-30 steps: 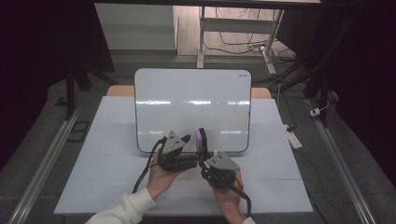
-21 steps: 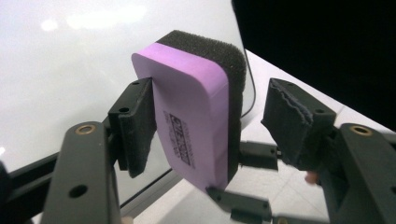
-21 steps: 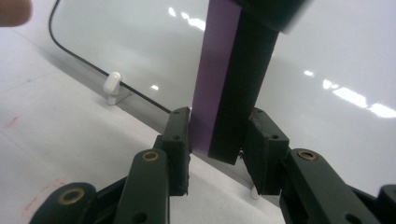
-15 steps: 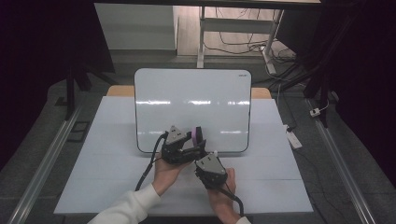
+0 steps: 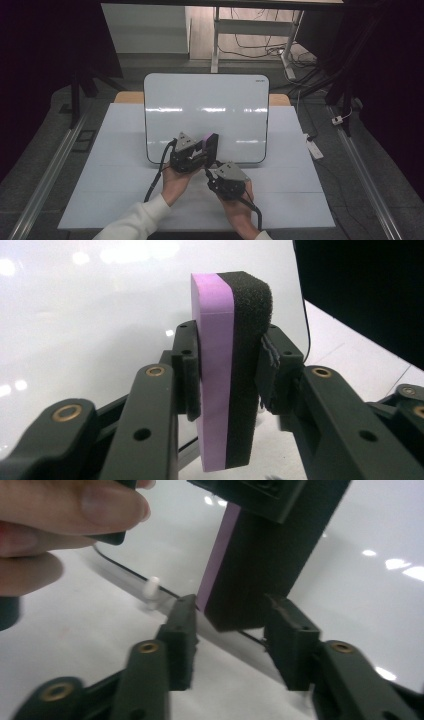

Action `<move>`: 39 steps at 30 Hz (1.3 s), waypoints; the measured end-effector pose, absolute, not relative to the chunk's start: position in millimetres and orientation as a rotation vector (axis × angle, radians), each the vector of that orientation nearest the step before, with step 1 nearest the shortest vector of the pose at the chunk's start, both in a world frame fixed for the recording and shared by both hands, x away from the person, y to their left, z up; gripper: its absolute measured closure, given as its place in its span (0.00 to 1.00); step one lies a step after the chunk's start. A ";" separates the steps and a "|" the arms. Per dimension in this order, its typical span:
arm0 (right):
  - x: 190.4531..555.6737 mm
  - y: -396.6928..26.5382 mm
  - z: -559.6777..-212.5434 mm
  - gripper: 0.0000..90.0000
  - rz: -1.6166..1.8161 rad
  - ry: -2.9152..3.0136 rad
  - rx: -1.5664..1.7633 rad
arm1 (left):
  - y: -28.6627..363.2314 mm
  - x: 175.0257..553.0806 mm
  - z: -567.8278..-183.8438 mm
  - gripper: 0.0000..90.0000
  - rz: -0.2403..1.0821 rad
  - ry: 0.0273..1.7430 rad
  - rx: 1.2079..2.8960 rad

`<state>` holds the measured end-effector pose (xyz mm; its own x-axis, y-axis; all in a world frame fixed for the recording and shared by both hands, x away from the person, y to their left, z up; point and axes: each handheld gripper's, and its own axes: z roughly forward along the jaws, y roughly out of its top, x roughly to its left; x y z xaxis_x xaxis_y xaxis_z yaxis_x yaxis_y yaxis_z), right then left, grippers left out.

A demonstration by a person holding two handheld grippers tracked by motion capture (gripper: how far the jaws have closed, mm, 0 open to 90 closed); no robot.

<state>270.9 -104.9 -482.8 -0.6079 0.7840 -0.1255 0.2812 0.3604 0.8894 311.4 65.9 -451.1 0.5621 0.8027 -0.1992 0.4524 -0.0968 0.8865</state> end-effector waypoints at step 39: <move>285.6 -271.5 -479.6 0.42 1.312 2.041 1.037 | 165.4 325.1 -445.1 0.68 0.596 1.528 1.752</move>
